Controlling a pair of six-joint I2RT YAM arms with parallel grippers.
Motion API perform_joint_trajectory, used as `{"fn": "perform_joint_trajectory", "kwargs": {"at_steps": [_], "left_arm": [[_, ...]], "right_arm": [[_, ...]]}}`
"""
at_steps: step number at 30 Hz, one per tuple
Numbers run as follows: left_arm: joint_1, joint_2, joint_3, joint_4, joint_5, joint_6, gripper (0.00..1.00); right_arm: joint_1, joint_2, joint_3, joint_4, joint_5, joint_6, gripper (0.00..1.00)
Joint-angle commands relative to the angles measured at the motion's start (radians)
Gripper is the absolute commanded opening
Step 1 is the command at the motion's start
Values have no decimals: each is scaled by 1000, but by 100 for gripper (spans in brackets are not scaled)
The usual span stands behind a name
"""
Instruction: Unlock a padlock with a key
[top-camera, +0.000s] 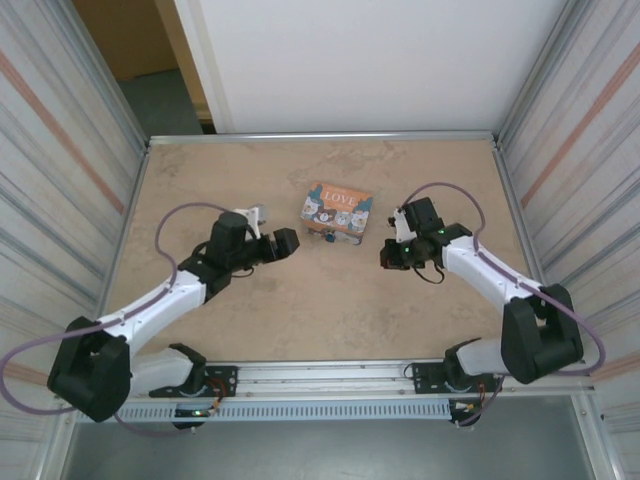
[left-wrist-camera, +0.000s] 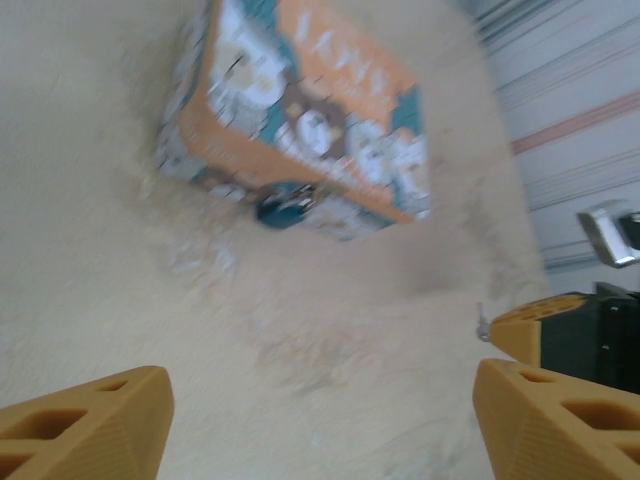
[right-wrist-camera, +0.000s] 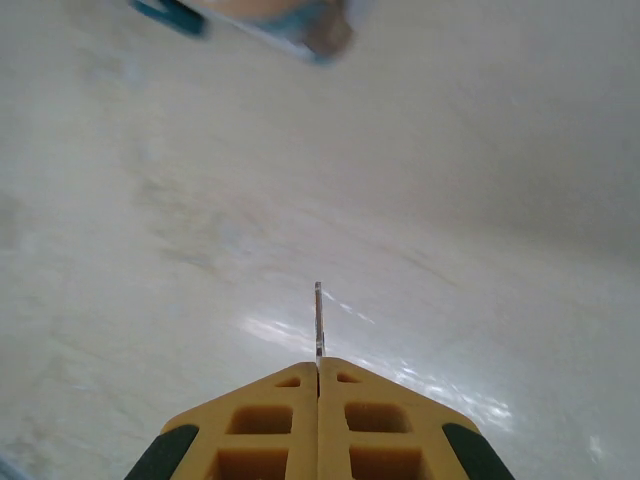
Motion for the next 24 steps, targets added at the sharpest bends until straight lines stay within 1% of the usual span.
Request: {"fn": "perform_joint_trajectory", "kwargs": {"at_steps": [1, 5, 10, 18, 24], "left_arm": [[11, -47, 40, 118, 159, 60, 76], [11, -36, 138, 106, 298, 147, 73], [-2, 8, 231, 147, 427, 185, 71], [-62, 123, 394, 133, 532, 238, 69], [-74, 171, 440, 159, 543, 220, 67]], "right_arm": [[-6, -76, 1, 123, -103, -64, 0], [-6, -135, 16, 201, -190, -107, 0], [-7, -171, 52, 247, -304, -148, 0], [2, -215, 81, 395, -464, -116, 0], [13, -224, 114, 414, -524, -120, 0]]}}
